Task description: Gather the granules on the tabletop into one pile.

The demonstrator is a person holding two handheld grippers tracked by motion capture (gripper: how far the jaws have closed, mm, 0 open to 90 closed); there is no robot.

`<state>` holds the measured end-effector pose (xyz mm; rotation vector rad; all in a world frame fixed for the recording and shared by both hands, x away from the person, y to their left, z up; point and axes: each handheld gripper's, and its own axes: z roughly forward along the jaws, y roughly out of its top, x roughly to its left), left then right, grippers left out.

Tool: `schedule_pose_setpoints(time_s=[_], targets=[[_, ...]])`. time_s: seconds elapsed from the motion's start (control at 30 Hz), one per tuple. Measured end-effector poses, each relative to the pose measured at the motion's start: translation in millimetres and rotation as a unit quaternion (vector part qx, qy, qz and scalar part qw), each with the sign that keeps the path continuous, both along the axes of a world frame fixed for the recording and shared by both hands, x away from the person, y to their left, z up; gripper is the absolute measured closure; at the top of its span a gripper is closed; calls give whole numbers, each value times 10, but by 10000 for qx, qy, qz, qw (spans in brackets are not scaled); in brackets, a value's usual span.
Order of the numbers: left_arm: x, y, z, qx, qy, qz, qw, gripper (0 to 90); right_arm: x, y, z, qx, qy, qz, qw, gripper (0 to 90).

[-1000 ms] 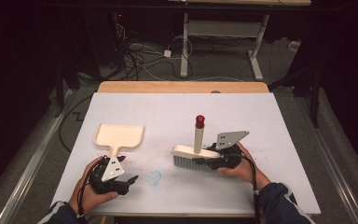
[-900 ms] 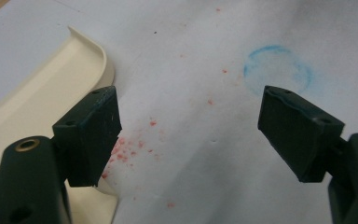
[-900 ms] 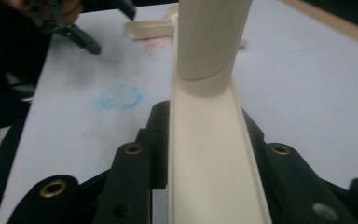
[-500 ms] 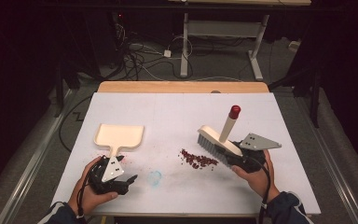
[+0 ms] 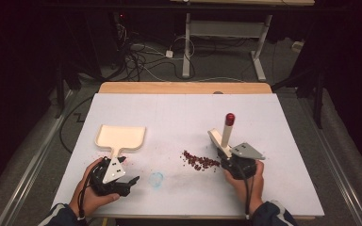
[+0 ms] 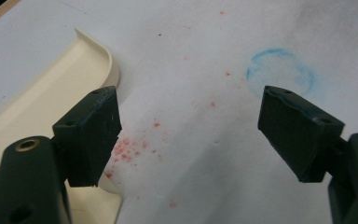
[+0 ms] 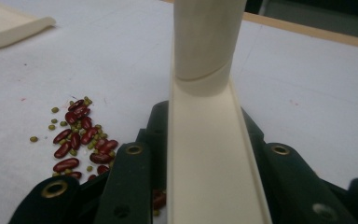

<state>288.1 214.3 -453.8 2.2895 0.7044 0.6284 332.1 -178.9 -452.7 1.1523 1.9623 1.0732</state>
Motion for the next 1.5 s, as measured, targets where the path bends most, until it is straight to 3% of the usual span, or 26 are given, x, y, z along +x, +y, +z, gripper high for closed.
schedule_pose_setpoints(time_s=[0.17, 0.37, 0.47, 0.53, 0.67, 0.87, 1.0, 1.13, 1.2, 1.3, 1.4, 1.5], targets=[[-12, 4, 16, -44, -30, -12, 10000, 205, -52, 375, -72, -317, -247, -155, 9991, 673], [-13, 9, 19, -34, -45, -17, 10000, 205, -51, 608, -127, -229, -515, -336, 9978, 673], [-7, 9, 19, -14, -46, -8, 10000, 205, -30, 689, -151, -350, -658, -330, 9967, 673], [-8, 11, 20, -15, -51, -13, 10000, 205, -32, 713, -151, -416, -709, -268, 9963, 672], [-2, 10, 16, -7, 11, 10, 10000, 205, -30, 669, -100, -243, -736, -204, 9968, 674], [-2, 11, 25, -3, -7, 18, 10000, 205, -31, 467, 65, -73, -841, -195, 9962, 674], [-3, 5, 22, 27, 1, -4, 10000, 205, -71, 283, 186, 206, -719, 186, 9970, 673], [-1, 1, 18, 19, 3, -4, 10000, 205, -110, 88, 297, 230, -738, 554, 9955, 673], [4, -6, 9, 28, 30, -18, 10000, 205, -78, 38, 306, 179, -786, 569, 9951, 673], [14, -20, 2, 38, 38, -28, 10000, 205, 111, 8, 213, 44, -936, 985, 9907, 673], [22, -37, -1, 29, 31, -49, 10000, 205, 394, 23, 93, -33, -876, 1388, 9864, 673], [42, -49, -13, 28, 69, -51, 10000, 205, 633, 72, 31, 192, -746, 1746, 9816, 674]])
